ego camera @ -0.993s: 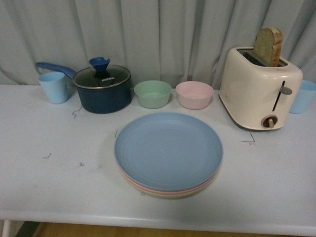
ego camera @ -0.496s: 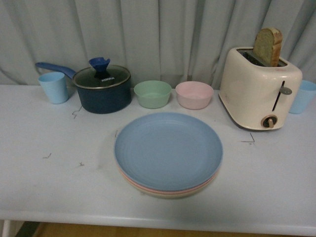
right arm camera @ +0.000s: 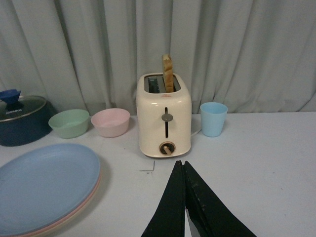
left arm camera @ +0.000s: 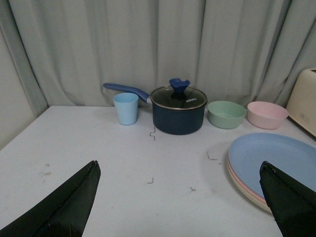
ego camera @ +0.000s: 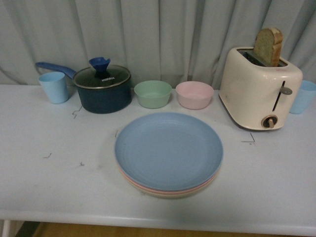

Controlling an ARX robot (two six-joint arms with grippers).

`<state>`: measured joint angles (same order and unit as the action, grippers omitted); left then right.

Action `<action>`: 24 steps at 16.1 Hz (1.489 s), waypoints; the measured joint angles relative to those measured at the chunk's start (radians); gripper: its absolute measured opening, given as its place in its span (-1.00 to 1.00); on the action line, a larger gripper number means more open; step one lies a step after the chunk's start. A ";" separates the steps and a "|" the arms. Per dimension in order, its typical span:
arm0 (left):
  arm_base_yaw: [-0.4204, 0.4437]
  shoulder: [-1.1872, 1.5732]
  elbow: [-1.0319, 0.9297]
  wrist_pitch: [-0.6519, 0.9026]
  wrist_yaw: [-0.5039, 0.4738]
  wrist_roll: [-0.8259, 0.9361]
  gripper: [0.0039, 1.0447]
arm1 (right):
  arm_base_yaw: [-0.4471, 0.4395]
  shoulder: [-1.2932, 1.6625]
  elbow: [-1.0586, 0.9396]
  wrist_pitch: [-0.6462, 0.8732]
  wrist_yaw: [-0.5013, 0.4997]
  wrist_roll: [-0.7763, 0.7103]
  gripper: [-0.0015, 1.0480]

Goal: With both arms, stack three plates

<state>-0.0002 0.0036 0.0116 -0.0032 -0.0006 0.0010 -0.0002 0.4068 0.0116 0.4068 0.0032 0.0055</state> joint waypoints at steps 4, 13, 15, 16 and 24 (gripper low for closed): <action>0.000 0.000 0.000 0.000 0.000 0.000 0.88 | 0.000 -0.103 0.000 -0.101 0.000 0.000 -0.96; 0.000 0.000 0.000 0.000 0.000 0.000 0.88 | 0.000 -0.184 0.000 -0.182 0.000 0.000 -0.96; 0.000 0.000 0.000 0.000 0.000 0.000 0.88 | 0.000 -0.212 0.000 -0.210 0.000 0.000 -0.96; 0.000 0.000 0.000 0.000 0.000 0.000 0.88 | 0.000 -0.226 0.000 -0.224 0.000 0.000 -0.96; 0.000 0.000 0.000 0.000 0.000 0.000 0.88 | 0.000 -0.404 0.000 -0.410 -0.003 -0.001 -0.07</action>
<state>-0.0002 0.0036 0.0116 -0.0032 -0.0006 0.0010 -0.0002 0.0025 0.0116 -0.0036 0.0006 0.0044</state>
